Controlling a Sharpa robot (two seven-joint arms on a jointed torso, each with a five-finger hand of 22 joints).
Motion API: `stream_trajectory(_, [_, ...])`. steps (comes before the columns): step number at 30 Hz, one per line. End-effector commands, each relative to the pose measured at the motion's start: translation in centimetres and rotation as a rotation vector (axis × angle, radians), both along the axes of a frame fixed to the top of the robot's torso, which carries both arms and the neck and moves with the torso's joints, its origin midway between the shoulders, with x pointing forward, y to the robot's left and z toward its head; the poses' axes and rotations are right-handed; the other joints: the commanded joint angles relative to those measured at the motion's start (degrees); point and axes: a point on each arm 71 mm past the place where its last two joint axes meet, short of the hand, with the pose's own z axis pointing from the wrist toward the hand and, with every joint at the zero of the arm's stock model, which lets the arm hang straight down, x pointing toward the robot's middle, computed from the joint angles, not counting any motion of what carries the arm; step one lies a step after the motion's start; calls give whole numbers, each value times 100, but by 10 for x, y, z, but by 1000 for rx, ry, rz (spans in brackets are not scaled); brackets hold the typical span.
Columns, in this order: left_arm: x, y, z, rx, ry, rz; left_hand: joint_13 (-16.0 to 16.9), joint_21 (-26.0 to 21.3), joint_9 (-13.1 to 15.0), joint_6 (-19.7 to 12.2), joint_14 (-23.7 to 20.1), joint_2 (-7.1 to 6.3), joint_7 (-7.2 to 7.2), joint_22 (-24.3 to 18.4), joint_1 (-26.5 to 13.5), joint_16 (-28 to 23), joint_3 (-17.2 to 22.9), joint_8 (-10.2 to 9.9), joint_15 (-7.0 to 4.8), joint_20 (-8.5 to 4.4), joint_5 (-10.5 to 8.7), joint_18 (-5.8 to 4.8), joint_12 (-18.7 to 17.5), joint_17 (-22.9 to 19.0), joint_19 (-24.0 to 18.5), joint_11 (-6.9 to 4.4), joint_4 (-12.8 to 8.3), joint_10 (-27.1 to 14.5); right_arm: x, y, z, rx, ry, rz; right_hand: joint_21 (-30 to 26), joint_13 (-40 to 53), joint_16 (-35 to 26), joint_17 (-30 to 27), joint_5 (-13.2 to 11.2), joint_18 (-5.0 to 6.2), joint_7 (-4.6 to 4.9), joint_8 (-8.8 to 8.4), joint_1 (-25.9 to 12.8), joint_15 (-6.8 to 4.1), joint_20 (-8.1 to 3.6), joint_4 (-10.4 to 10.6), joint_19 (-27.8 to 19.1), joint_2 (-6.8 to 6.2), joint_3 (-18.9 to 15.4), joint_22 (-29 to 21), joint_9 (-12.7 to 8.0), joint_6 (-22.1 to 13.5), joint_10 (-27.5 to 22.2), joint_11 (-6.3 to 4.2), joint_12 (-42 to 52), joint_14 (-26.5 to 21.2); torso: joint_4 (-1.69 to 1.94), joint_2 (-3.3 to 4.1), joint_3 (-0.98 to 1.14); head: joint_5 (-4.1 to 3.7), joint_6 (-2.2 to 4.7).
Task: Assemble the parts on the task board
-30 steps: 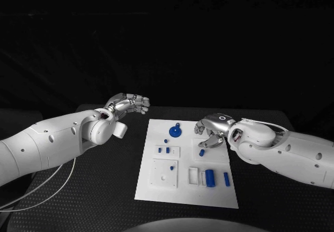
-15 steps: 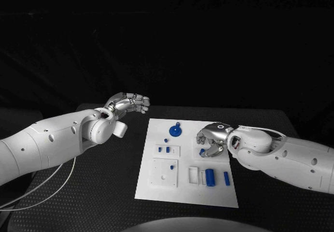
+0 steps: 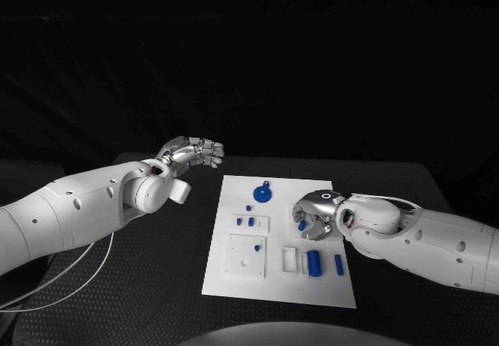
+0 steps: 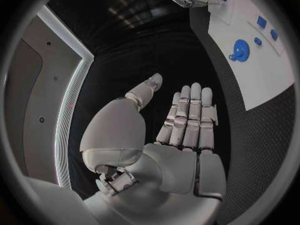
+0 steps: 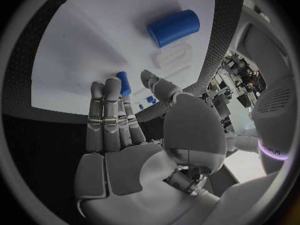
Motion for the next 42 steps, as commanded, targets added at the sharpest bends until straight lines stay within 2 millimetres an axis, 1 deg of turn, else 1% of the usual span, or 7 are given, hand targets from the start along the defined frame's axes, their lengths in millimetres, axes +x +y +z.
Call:
stream_trajectory(1, [0,-3,1,-15,-2,-13,-7,-33,-5,-25,51,22,11,8,17,-31,-2,36,8,5,19,96,5,8,46,16,26,7,-1,1,-1,-25,-8,14,60,6,87,4,-26,49,-32,70,134,-59,-26,59,43,40,174,103,26,105,127,-25,68,6,-4,0,2,-11,-17])
stream_trajectory(12, [0,-2,1,-15,-2,-13,-10,-36,-6,-25,52,30,11,10,14,-36,-2,39,8,5,20,96,5,14,48,15,32,9,1,1,0,-28,-44,10,199,62,331,134,-26,49,-156,230,223,-169,-81,191,141,404,507,117,91,382,441,-140,215,55,1,-2,-1,-23,-10])
stream_trajectory(24, [0,-2,1,-14,0,-12,-14,-39,-8,-25,53,36,11,13,16,-41,-1,40,7,5,20,96,5,20,48,13,35,10,3,-2,0,-48,-71,3,272,93,416,184,-26,49,-204,273,249,-214,-109,84,129,439,666,113,105,482,555,-186,257,33,-4,1,1,-21,-37])
stream_trajectory(30, [0,-3,1,-15,1,-15,-16,-41,-8,-27,52,36,11,14,16,-44,-1,41,7,5,20,95,4,23,47,13,36,10,3,0,1,-34,-86,9,293,98,438,194,-26,49,-208,274,293,-217,-111,17,120,451,716,110,105,493,567,-190,257,29,-7,-2,3,-26,-13])
stream_trajectory(31, [0,-3,1,-15,1,-14,-16,-41,-9,-27,52,36,11,14,16,-45,-1,41,8,5,20,95,4,24,47,13,36,10,2,1,2,-27,-95,15,307,107,454,201,-26,49,-219,288,353,-228,-120,-15,130,516,765,110,111,519,598,-201,271,40,-5,-1,4,-27,-8])
stream_trajectory(37, [0,-3,1,-16,1,-15,-18,-43,-9,-28,52,37,11,15,15,-48,-1,41,8,5,19,95,4,26,48,13,38,9,0,6,6,12,-124,28,442,169,601,287,-26,49,-287,372,419,-304,-172,-95,261,607,855,118,149,693,793,-278,364,136,-3,0,3,-31,-11])
stream_trajectory(42, [1,-3,1,-15,1,-13,-19,-44,-10,-29,52,39,11,15,16,-50,-1,41,8,5,19,95,4,28,47,13,38,9,-3,6,11,40,-141,34,571,222,743,384,-26,49,-333,415,400,-358,-230,-124,350,617,899,121,177,800,910,-333,414,169,-2,0,4,-38,46])
